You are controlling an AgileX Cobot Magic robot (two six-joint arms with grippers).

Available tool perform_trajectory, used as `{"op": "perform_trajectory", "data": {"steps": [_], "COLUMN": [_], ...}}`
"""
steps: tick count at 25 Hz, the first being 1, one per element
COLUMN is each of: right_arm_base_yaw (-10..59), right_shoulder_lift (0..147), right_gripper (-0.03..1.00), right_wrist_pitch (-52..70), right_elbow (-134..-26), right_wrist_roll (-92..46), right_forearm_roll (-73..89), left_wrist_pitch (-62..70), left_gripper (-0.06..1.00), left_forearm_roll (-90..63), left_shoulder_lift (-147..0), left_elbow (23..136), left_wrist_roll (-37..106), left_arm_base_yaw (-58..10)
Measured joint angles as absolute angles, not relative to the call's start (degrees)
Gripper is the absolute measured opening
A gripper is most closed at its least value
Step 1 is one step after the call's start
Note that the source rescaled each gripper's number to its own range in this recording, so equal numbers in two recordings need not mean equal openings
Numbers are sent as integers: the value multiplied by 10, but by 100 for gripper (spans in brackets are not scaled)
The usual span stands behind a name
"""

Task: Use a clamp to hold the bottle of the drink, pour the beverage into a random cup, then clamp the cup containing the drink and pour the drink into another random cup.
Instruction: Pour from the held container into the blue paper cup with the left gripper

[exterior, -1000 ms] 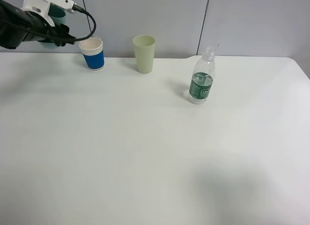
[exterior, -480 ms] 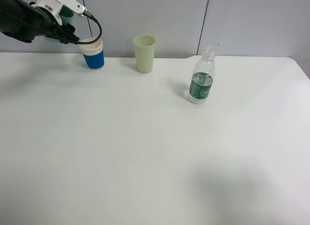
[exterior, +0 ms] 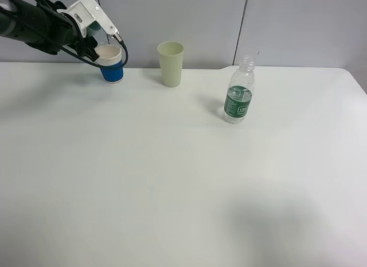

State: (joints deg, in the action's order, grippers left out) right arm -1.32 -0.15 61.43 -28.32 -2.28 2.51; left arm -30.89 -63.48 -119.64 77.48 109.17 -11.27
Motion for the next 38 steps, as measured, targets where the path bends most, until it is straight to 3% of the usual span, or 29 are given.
{"op": "perform_trajectory", "data": {"steps": [38], "right_arm_base_yaw": [-13], "right_shoulder_lift": [-1], "right_gripper": [100], "right_wrist_pitch": [614], "right_elbow": [-283], "right_wrist_roll": [-22], "right_forearm_roll": [25], "left_wrist_pitch": [-379], "left_gripper": [3], "left_forearm_roll": [-522], "left_shoulder_lift": [-1237], "left_elbow": [775], "left_wrist_roll": [1140], "left_arm_base_yaw": [-117]}}
